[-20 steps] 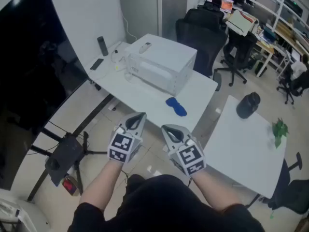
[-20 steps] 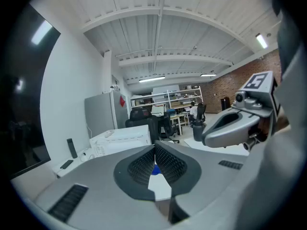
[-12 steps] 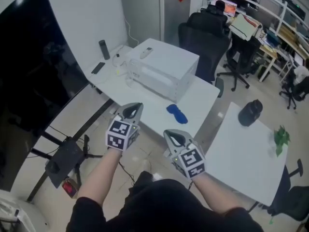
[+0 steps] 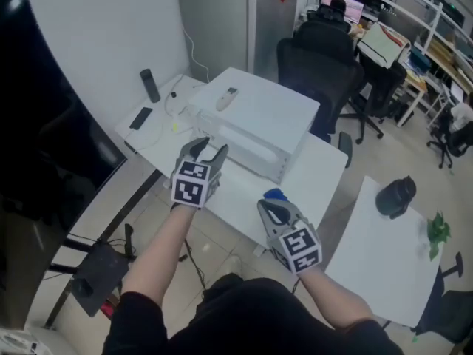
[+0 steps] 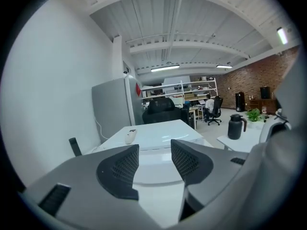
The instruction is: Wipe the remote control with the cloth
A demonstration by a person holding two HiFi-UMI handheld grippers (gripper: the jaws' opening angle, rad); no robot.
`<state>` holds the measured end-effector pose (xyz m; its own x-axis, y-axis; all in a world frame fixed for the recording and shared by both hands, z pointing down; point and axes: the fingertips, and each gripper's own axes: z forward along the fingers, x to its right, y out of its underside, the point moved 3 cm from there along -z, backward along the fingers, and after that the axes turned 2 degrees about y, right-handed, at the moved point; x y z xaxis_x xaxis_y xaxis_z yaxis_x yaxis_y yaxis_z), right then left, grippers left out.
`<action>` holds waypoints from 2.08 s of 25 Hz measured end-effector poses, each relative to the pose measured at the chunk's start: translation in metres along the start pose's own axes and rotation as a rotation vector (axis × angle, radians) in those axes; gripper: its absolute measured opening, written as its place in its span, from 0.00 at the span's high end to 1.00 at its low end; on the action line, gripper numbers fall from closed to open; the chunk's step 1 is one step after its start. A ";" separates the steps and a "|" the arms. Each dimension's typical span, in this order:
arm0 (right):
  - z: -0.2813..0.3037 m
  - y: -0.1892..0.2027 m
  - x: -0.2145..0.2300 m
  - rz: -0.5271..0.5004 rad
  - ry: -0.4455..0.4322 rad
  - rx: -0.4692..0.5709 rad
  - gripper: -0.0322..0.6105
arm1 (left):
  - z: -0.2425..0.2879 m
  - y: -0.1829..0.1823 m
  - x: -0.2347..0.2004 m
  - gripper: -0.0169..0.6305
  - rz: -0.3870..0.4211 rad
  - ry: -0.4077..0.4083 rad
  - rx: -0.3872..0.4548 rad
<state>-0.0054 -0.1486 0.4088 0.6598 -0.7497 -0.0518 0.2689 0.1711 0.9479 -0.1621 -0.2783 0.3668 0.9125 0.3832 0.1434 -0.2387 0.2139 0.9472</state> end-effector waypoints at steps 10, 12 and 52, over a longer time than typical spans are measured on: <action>0.078 0.011 0.042 0.090 0.055 -0.090 0.95 | 0.151 -0.015 -0.097 0.60 0.000 -0.010 -0.111; 0.085 0.016 0.049 0.100 0.048 -0.103 0.95 | 0.174 -0.013 -0.105 0.60 -0.003 -0.006 -0.141; 0.076 0.058 0.077 0.160 0.140 -0.168 0.95 | 0.057 0.023 -0.044 0.67 0.048 0.128 -0.038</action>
<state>0.0081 -0.2449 0.4834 0.7905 -0.6111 0.0402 0.2588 0.3928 0.8824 -0.1888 -0.3419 0.3992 0.8503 0.5050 0.1483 -0.2959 0.2256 0.9282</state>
